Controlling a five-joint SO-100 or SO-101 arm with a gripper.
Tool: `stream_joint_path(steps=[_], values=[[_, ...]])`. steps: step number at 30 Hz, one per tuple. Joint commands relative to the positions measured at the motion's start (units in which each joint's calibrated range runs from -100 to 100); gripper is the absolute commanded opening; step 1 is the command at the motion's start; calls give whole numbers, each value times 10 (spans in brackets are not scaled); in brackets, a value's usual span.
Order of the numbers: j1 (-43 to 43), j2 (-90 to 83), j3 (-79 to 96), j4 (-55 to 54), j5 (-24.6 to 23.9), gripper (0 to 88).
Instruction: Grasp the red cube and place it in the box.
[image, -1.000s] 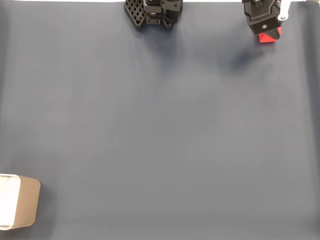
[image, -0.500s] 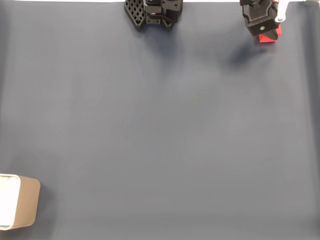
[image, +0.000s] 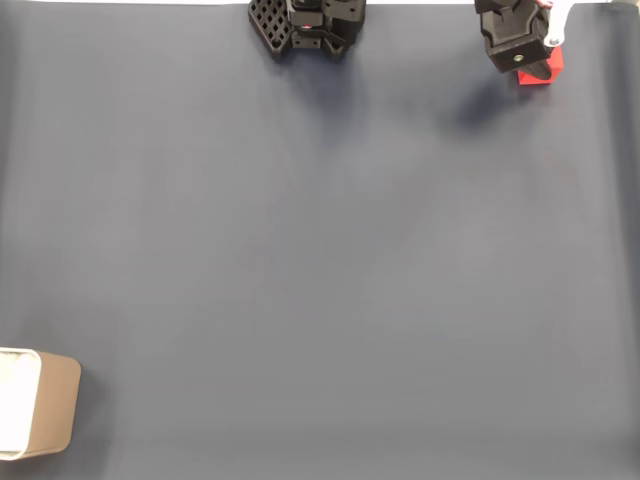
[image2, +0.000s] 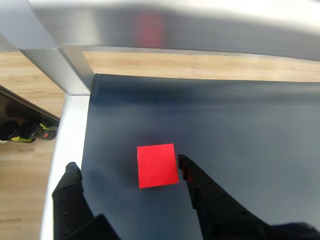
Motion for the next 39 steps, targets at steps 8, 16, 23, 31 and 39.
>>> stream_joint_path(steps=[8, 16, 23, 31, 39], values=[[-3, 24, -3, -34, -5, 439], [-2, 41, -8, -42, -5, 439], [-7, 46, -8, -46, -9, 439], [-12, 44, -7, -47, -11, 438], [-19, 50, -10, -49, -13, 435]])
